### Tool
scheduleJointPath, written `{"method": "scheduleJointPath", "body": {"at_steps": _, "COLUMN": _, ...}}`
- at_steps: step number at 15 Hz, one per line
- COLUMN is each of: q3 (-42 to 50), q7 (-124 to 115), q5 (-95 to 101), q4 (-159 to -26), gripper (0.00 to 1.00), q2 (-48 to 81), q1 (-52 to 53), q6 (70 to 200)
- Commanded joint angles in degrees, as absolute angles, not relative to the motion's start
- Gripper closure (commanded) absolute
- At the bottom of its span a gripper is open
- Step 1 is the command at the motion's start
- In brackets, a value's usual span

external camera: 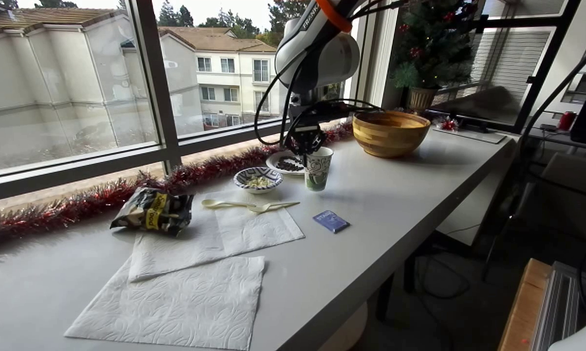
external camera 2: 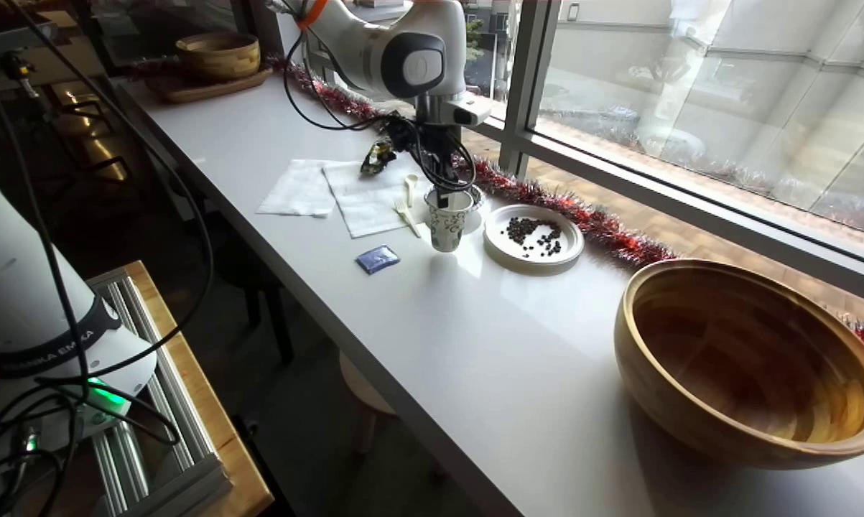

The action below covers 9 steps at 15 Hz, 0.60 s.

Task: Pour the contents in the cup on to the bowl

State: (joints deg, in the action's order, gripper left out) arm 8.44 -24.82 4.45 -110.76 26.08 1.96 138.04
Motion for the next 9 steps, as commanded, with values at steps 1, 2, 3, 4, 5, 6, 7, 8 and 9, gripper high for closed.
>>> {"method": "scheduleJointPath", "body": {"at_steps": 1, "q3": 10.4, "q7": -27.7, "q5": 5.2, "q4": -111.5, "gripper": 0.99, "q2": 20.3, "q1": 2.2, "q6": 131.9}}
{"method": "scheduleJointPath", "body": {"at_steps": 2, "q3": 10.6, "q7": -27.3, "q5": 5.5, "q4": -110.9, "gripper": 0.99, "q2": 19.6, "q1": 1.7, "q6": 131.6}}
{"method": "scheduleJointPath", "body": {"at_steps": 3, "q3": 10.3, "q7": -26.6, "q5": 4.2, "q4": -109.9, "gripper": 0.99, "q2": 19.1, "q1": 0.9, "q6": 131.0}}
{"method": "scheduleJointPath", "body": {"at_steps": 4, "q3": 9.8, "q7": -26.2, "q5": 4.7, "q4": -110.4, "gripper": 0.99, "q2": 21.1, "q1": 1.1, "q6": 133.2}}
{"method": "scheduleJointPath", "body": {"at_steps": 5, "q3": 9.8, "q7": -26.1, "q5": 4.7, "q4": -110.3, "gripper": 0.97, "q2": 20.2, "q1": 0.7, "q6": 133.0}}
{"method": "scheduleJointPath", "body": {"at_steps": 6, "q3": 9.8, "q7": -26.1, "q5": 4.7, "q4": -110.4, "gripper": 0.97, "q2": 20.1, "q1": 0.6, "q6": 133.0}}
{"method": "scheduleJointPath", "body": {"at_steps": 7, "q3": 9.7, "q7": -26.1, "q5": 4.7, "q4": -110.4, "gripper": 0.97, "q2": 20.4, "q1": 0.6, "q6": 133.0}}
{"method": "scheduleJointPath", "body": {"at_steps": 8, "q3": 9.6, "q7": -26.1, "q5": 4.7, "q4": -110.5, "gripper": 0.97, "q2": 20.7, "q1": 0.7, "q6": 133.0}}
{"method": "scheduleJointPath", "body": {"at_steps": 9, "q3": 9.6, "q7": -26.0, "q5": 4.7, "q4": -110.5, "gripper": 0.99, "q2": 21.0, "q1": 0.8, "q6": 133.0}}
